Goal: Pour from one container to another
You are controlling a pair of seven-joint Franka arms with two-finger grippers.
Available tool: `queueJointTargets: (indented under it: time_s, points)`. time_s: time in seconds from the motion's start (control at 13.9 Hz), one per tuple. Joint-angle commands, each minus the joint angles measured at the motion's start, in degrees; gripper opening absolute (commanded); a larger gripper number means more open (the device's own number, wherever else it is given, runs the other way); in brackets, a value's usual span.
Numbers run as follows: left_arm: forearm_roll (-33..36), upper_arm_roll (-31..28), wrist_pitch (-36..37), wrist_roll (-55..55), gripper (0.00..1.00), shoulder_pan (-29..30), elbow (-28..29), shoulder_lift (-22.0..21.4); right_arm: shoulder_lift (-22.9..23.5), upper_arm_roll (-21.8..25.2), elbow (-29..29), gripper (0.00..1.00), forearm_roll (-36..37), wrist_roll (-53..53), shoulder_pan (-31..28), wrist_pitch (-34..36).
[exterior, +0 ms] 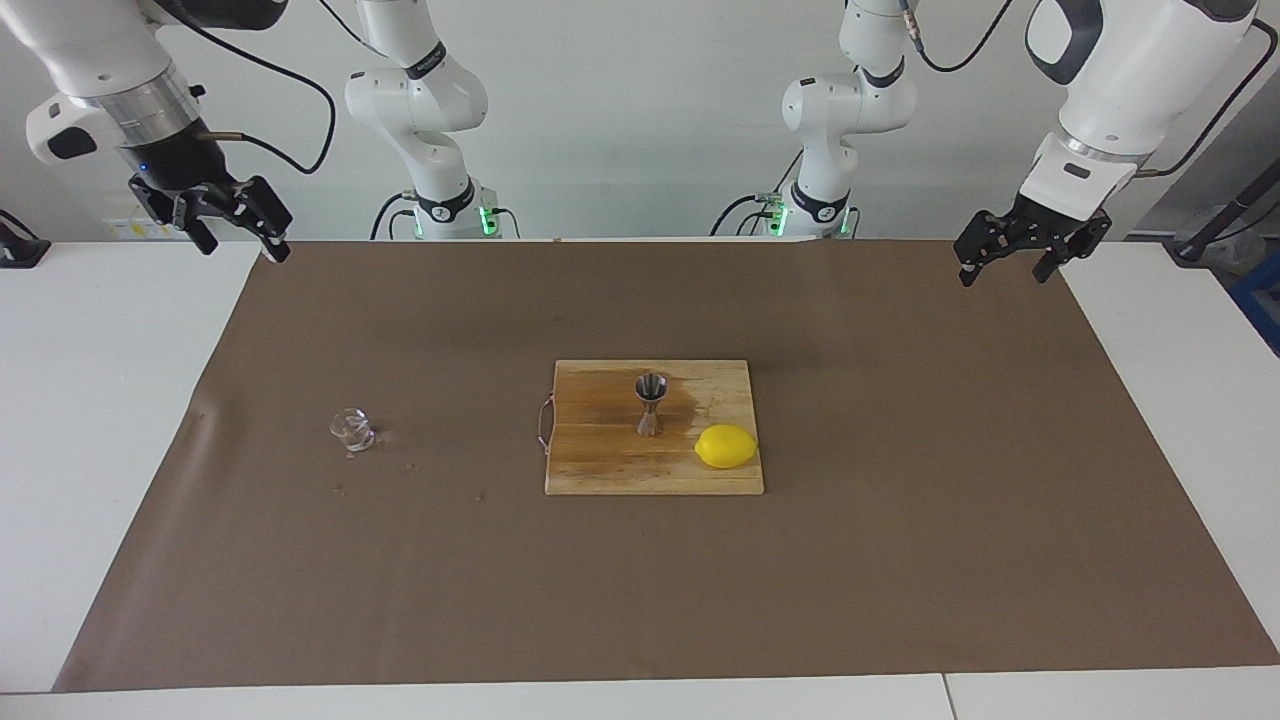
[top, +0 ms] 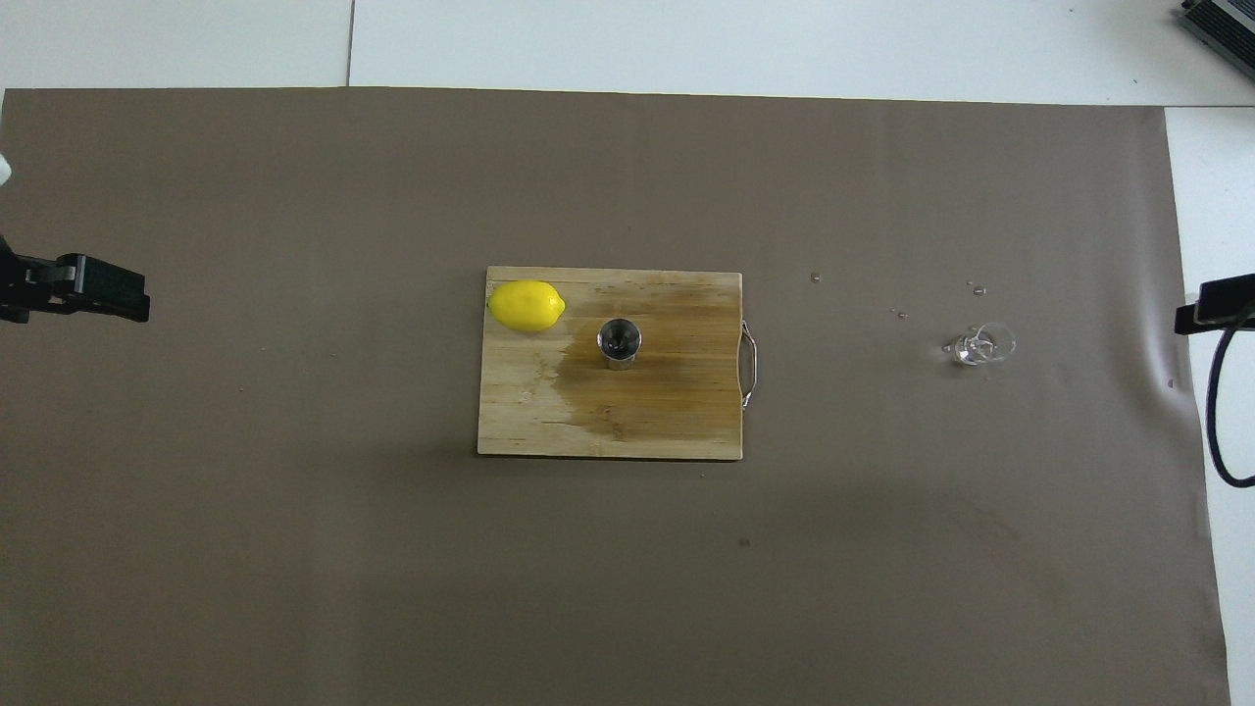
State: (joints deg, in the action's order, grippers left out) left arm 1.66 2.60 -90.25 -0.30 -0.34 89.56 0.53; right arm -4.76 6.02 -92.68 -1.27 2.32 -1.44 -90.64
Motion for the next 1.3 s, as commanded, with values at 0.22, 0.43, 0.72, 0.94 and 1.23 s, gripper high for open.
queueJointTargets:
  time_s: [0.22,0.43,0.72,0.94,1.23]
  points:
    - [-0.17,0.12,0.43,-0.49,1.0,0.34,1.06,-1.32,-1.48,-4.96,-1.97,1.0,6.55,-1.88,-0.14,-1.65]
    - [-0.17,0.12,0.43,-0.49,1.0,0.34,1.06,-1.32,-2.89,-4.87,-5.31,1.0,2.96,-1.18,0.12,-1.3]
    - [-0.17,0.12,0.43,-0.49,1.0,0.34,1.06,-1.32,-3.33,-3.56,-6.1,1.0,2.24,3.92,1.7,-1.47]
    - [-0.17,0.12,0.43,-0.49,1.0,0.34,1.06,-1.32,-3.07,-2.15,-5.93,1.0,2.33,2.79,2.24,-2.17]
    - [-0.17,0.12,0.43,-0.49,1.0,0.34,1.06,-1.32,0.81,-2.23,-1.18,1.0,1.62,2.78,0.04,0.99]
